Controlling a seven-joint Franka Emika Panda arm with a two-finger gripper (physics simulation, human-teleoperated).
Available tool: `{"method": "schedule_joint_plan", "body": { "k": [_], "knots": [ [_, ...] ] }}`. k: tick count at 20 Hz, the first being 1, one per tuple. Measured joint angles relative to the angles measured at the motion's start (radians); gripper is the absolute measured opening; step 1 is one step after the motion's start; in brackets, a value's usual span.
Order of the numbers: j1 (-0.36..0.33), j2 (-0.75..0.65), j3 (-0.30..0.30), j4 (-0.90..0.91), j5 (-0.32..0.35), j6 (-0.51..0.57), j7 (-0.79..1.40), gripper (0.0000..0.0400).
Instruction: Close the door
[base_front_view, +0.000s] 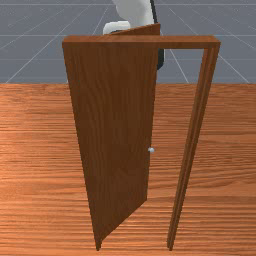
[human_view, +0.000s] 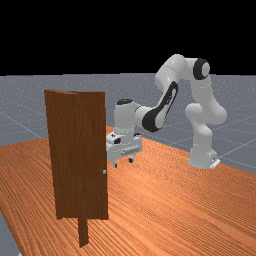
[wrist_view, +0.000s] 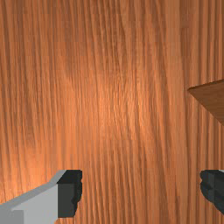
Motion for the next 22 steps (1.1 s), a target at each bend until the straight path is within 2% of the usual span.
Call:
{"method": "schedule_joint_plan", "body": {
  "k": [1, 2, 3, 4, 5, 6, 7, 8, 9, 11, 13, 15, 16, 17, 18, 22],
  "knots": [
    [-0.052, 0.05, -0.002, 0.081, 0.026, -0.026, -0.154, 0.0244],
    [-0.151, 0.121, -0.018, 0.198, 0.05, -0.069, -0.303, 0.0148],
    [-0.262, 0.231, -0.032, 0.387, 0.073, -0.144, -0.437, 0.009],
    [-0.313, 0.238, -0.058, 0.39, 0.072, -0.143, -0.437, 0.0055],
    [-0.327, 0.238, -0.066, 0.39, 0.072, -0.143, -0.437, 0.0033],
    [-0.336, 0.235, -0.061, 0.385, 0.067, -0.14, -0.471, 0.0177],
    [-0.335, 0.242, -0.064, 0.397, 0.069, -0.145, -0.457, 0.0265],
    [-0.335, 0.244, -0.064, 0.396, 0.069, -0.14, -0.456, 0.0318],
    [-0.335, 0.249, -0.063, 0.395, 0.07, -0.132, -0.456, 0.035],
    [-0.34, 0.261, -0.059, 0.399, 0.083, -0.132, -0.45, 0.0382],
    [-0.336, 0.259, -0.062, 0.392, 0.079, -0.127, -0.445, 0.0393],
    [-0.327, 0.268, -0.071, 0.427, 0.062, -0.184, -0.433, 0.0398],
    [-0.233, 0.219, -0.154, 0.318, -0.075, -0.073, -0.278, 0.0399],
    [-0.201, 0.195, -0.156, 0.278, -0.095, -0.059, -0.231, 0.0399],
    [-0.277, 0.157, -0.022, 0.234, 0.006, -0.058, -0.538, 0.04],
    [-0.11, 0.083, 0.031, 0.12, -0.034, -0.023, -0.388, 0.04]
  ]
}}
